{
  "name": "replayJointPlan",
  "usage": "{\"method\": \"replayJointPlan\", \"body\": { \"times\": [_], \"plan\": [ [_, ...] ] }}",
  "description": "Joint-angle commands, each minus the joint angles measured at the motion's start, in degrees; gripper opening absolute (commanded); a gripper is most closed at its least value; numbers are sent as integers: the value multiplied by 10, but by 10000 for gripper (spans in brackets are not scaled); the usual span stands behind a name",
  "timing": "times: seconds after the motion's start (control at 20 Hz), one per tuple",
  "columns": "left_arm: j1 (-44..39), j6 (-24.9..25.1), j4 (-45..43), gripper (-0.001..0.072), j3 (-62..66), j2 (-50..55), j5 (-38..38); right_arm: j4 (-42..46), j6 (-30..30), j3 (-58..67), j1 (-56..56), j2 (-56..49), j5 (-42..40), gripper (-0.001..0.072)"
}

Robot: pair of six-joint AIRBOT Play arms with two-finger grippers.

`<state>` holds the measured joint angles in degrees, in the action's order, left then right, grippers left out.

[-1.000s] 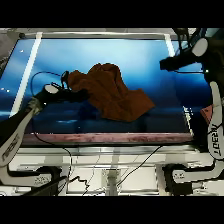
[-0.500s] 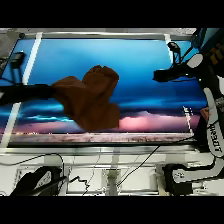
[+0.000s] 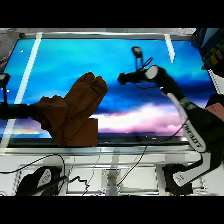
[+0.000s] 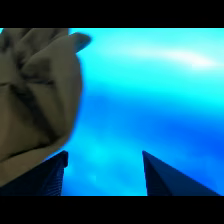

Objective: Fold the clothes and pants, and hang the long-sleeved shirts on hangers.

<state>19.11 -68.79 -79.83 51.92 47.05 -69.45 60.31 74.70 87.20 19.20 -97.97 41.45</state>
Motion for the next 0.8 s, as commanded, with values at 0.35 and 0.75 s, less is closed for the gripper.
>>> {"method": "replayJointPlan", "body": {
  "times": [0.35,0.75],
  "plan": [
    [10,0,-5,15,-56,70,40,15,112,213,52,-221,43,535],
    [10,0,30,15,-56,71,60,14,146,230,51,-249,2,471]
  ]
}}
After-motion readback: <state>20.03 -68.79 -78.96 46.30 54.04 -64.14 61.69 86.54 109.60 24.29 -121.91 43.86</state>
